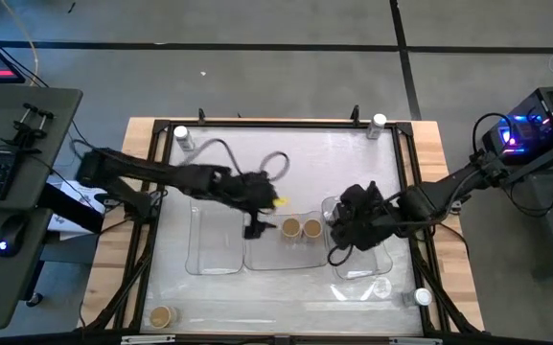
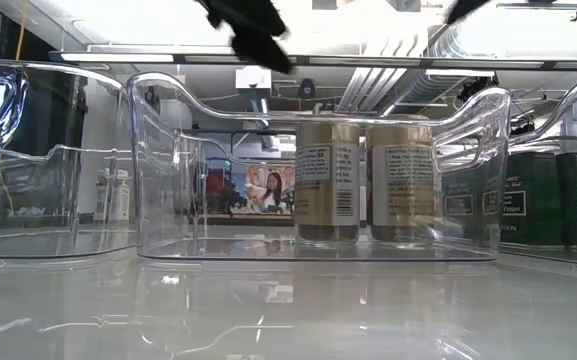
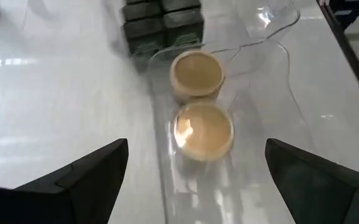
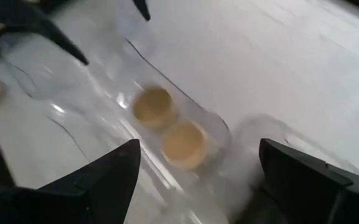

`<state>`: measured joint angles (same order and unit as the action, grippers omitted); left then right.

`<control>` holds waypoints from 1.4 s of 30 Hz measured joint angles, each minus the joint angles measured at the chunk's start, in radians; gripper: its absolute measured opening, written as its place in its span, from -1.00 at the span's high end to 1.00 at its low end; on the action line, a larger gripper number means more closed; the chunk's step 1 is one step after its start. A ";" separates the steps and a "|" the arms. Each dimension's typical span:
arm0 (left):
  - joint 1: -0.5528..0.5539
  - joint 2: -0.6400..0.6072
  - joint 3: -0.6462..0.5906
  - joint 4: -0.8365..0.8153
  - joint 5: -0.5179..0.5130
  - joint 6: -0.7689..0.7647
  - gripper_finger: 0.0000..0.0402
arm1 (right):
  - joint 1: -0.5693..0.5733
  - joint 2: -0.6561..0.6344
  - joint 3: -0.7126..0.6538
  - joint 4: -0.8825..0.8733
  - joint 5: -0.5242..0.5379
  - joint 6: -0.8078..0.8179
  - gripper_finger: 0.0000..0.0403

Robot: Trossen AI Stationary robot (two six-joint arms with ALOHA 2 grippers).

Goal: Sort spices by type
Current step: Put the golden seasoning bottle into the middle transparent bin aligned with the other golden seasoning bottles

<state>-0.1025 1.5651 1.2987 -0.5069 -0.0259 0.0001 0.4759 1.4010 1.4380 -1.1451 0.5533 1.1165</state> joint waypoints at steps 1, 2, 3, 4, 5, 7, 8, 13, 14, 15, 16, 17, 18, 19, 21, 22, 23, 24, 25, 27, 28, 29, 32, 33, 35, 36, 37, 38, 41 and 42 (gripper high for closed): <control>0.000 -0.038 0.000 -0.044 0.001 -0.023 -0.81 | -0.014 0.000 0.000 0.043 0.004 -0.037 -0.60; 0.000 -0.082 0.000 -0.082 0.006 -0.050 -0.80 | -0.030 0.002 0.000 0.086 0.004 -0.078 -0.60; -0.007 -0.125 -0.003 -0.112 0.018 -0.078 -0.79 | -0.048 0.005 0.000 0.126 0.005 -0.117 -0.60; -0.017 -0.171 -0.013 -0.136 0.035 -0.111 -0.78 | -0.065 0.008 0.000 0.163 0.003 -0.158 -0.60; -0.034 -0.215 -0.027 -0.159 0.051 -0.151 -0.77 | -0.083 0.013 0.000 0.199 -0.002 -0.201 -0.60; -0.089 -0.305 -0.070 -0.192 0.068 -0.253 -0.73 | -0.122 0.023 0.000 0.266 -0.027 -0.287 -0.60; -0.130 -0.347 -0.096 -0.215 0.069 -0.321 -0.72 | -0.143 0.028 0.000 0.292 -0.052 -0.326 -0.60; -0.457 -0.500 -0.200 -0.368 -0.004 -0.787 -0.65 | -0.220 0.056 0.000 0.351 -0.157 -0.464 -0.60; -0.534 -0.502 -0.211 -0.390 -0.019 -0.886 -0.64 | -0.230 0.063 0.000 0.351 -0.171 -0.485 -0.60; -0.611 -0.491 -0.218 -0.400 -0.028 -0.973 -0.62 | -0.242 0.070 0.000 0.352 -0.181 -0.501 -0.60; -0.682 -0.471 -0.221 -0.399 -0.030 -1.044 -0.62 | -0.253 0.077 0.000 0.356 -0.194 -0.518 -0.60; -0.743 -0.445 -0.221 -0.393 -0.030 -1.102 -0.61 | -0.262 0.082 0.000 0.357 -0.200 -0.532 -0.60; -0.795 -0.412 -0.213 -0.386 -0.022 -1.147 -0.60 | -0.270 0.088 0.000 0.357 -0.215 -0.545 -0.60; -0.841 -0.374 -0.201 -0.380 -0.007 -1.179 -0.60 | -0.280 0.092 0.000 0.359 -0.226 -0.558 -0.60; -0.902 -0.290 -0.168 -0.391 0.022 -1.204 -0.59 | -0.293 0.093 0.000 0.364 -0.239 -0.582 -0.60; -0.921 -0.250 -0.148 -0.407 0.042 -1.205 -0.59 | -0.300 0.093 0.000 0.364 -0.240 -0.592 -0.60; -0.937 -0.209 -0.123 -0.427 0.055 -1.204 -0.59 | -0.307 0.093 0.000 0.366 -0.239 -0.597 -0.60; -0.948 -0.170 -0.100 -0.446 0.064 -1.201 -0.59 | -0.314 0.093 0.000 0.368 -0.240 -0.600 -0.60; -0.958 -0.135 -0.078 -0.464 0.066 -1.194 -0.59 | -0.320 0.093 0.000 0.368 -0.241 -0.601 -0.60; -0.977 -0.068 -0.037 -0.472 0.066 -1.171 -0.59 | -0.329 0.093 0.000 0.368 -0.252 -0.601 -0.60; -0.987 -0.039 -0.020 -0.467 0.066 -1.155 -0.59 | -0.333 0.093 0.000 0.368 -0.260 -0.601 -0.60; -0.996 -0.013 0.000 -0.467 0.066 -1.144 -0.59 | -0.336 0.093 0.000 0.368 -0.270 -0.602 -0.60; -1.020 0.048 0.047 -0.466 0.066 -1.124 -0.59 | -0.340 0.093 0.000 0.366 -0.276 -0.601 -0.60; -1.028 0.061 0.055 -0.467 0.062 -1.124 -0.59 | -0.340 0.093 0.000 0.366 -0.276 -0.602 -0.60; -1.042 0.083 0.065 -0.486 0.046 -1.139 -0.59 | -0.340 0.093 0.000 0.365 -0.276 -0.602 -0.60; -1.048 0.092 0.066 -0.508 0.039 -1.158 -0.59 | -0.340 0.093 0.000 0.363 -0.276 -0.602 -0.60; -1.053 0.100 0.067 -0.537 0.032 -1.179 -0.59 | -0.340 0.093 0.000 0.363 -0.277 -0.602 -0.60; -1.056 0.104 0.069 -0.560 0.031 -1.197 -0.59 | -0.340 0.093 0.000 0.364 -0.277 -0.603 -0.60; -1.059 0.107 0.070 -0.586 0.029 -1.226 -0.59 | -0.340 0.093 0.000 0.363 -0.277 -0.602 -0.60; -1.059 0.104 0.069 -0.583 0.024 -1.227 -0.59 | -0.340 0.093 0.000 0.363 -0.277 -0.602 -0.60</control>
<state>-1.1618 1.6692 1.3677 -1.0901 -0.0014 -1.2274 0.1364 1.4940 1.4380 -0.7819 0.2768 0.5141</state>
